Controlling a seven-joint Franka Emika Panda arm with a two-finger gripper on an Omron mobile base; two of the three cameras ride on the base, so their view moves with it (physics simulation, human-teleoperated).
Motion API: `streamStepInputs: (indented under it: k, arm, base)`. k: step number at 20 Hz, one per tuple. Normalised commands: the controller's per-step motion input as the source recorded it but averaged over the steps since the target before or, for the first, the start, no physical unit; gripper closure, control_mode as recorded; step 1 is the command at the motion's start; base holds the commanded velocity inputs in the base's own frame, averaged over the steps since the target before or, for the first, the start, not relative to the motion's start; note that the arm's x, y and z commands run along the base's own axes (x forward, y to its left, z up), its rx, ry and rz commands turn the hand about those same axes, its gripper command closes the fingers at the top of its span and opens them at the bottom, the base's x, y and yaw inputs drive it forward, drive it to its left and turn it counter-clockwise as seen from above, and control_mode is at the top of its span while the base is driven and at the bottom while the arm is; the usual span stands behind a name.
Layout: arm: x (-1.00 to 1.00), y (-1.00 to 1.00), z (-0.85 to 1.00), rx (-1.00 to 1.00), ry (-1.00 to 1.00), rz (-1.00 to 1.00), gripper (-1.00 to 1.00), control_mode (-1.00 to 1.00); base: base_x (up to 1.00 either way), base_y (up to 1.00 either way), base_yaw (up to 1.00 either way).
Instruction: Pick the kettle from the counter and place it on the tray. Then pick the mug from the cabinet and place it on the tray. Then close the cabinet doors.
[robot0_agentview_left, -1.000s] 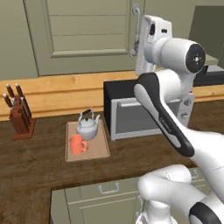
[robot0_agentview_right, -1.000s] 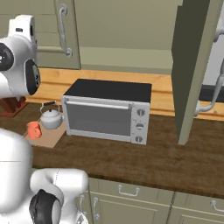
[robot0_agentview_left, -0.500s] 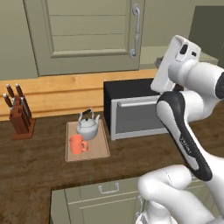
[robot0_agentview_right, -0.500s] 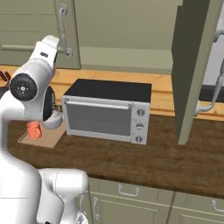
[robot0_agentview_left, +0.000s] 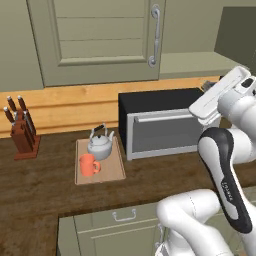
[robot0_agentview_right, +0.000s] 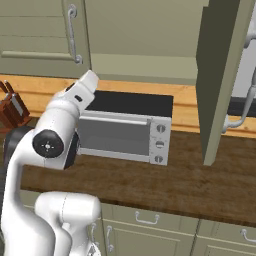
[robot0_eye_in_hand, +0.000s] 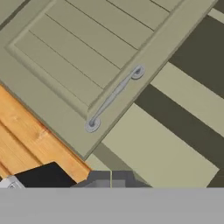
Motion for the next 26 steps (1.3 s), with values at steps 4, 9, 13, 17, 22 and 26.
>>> streamStepInputs:
  k: [4,9,13,17,22,26]
  arm:
    - [-0.01,-0.44,0.0,0.23,0.0,0.0,1.0,-1.0]
    - [-0.11,-0.31,0.0,0.13,0.0,0.0,1.0,-1.0]
    - [-0.24,-0.27,0.03,0.1,0.0,0.0,1.0,-1.0]
    - [-0.07,0.0,0.0,0.04,0.0,0.0,1.0,-1.0]
    - [-0.01,0.0,0.0,0.01,0.02,0.0,1.0,-1.0]
    - [-0.01,0.0,0.0,0.0,0.04,0.0,1.0,-1.0]
  base:
    - [0.0,0.0,0.0]
    - [0.0,0.0,0.0]
    - [0.0,0.0,0.0]
    - [0.0,0.0,0.0]
    - [0.0,0.0,0.0]
    - [0.0,0.0,0.0]
